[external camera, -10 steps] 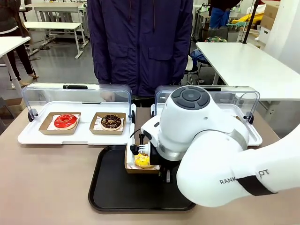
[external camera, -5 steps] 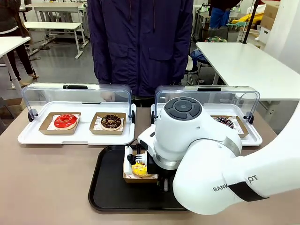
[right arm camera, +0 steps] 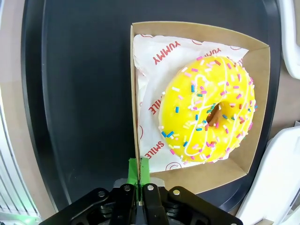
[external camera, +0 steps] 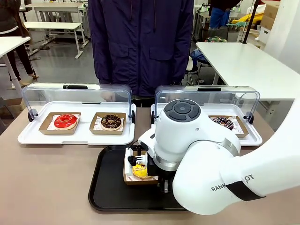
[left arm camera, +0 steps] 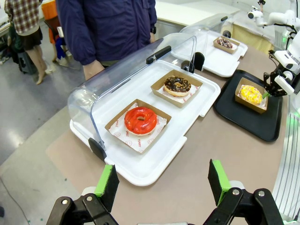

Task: Move the third donut from the left to the tray.
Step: Pick up the Paper togo box containing the Donut indicated by the person and place it on the Handle tray.

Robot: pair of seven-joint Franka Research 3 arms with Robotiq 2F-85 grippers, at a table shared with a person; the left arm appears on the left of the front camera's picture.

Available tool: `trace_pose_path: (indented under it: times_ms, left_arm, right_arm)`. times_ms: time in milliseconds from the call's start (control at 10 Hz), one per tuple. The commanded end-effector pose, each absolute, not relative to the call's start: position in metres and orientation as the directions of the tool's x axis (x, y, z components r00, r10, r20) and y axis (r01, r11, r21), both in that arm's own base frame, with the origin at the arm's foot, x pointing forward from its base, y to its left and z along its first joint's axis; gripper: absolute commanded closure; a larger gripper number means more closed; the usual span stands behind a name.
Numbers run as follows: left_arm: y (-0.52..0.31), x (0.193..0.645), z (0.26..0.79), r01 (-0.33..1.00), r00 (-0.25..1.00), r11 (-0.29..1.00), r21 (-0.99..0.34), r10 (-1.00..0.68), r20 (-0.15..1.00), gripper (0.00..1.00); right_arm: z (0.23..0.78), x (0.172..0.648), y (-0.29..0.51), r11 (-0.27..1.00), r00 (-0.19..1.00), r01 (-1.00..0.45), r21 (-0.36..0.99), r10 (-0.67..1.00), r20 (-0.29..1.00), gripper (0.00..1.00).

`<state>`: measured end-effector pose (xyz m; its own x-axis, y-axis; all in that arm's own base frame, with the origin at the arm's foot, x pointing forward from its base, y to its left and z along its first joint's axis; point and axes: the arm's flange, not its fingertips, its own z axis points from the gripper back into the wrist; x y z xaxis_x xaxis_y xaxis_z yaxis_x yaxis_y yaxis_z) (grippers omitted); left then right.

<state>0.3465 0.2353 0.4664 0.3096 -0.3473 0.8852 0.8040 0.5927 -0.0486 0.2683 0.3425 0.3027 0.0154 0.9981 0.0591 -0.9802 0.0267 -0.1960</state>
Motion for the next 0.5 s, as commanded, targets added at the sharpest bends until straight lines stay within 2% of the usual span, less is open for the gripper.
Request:
trace_pose_path:
  times_ms: [0,100,200,300,400]
  left_arm:
    - [0.2352,0.3456,0.4683,0.810,0.304,0.585,-0.043,-0.356,0.884,0.00]
    - [0.2352,0.3456,0.4683,0.810,0.304,0.585,-0.043,-0.356,0.884,0.00]
    - [0.2352,0.3456,0.4683,0.810,0.304,0.585,-0.043,-0.356,0.884,0.00]
    - [0.2352,0.3456,0.4683,0.810,0.304,0.585,-0.043,-0.356,0.884,0.00]
    - [0.2352,0.3456,0.4683,0.810,0.304,0.585,-0.043,-0.356,0.884,0.00]
  right_arm:
    - [0.2912,0.2494,0.3163,0.044,0.030,-0.976,-0.215,0.997,0.066,0.98]
    - [0.2917,0.2501,0.3155,0.043,0.026,-0.977,-0.211,0.996,0.082,0.85]
    - [0.2918,0.2497,0.3152,0.029,0.015,-0.976,-0.218,0.998,0.067,0.39]
    - [0.2940,0.2512,0.3153,0.013,-0.001,-0.975,-0.223,0.998,0.061,0.26]
    - [0.2952,0.2515,0.3157,0.022,0.009,-0.975,-0.223,0.998,0.060,0.00]
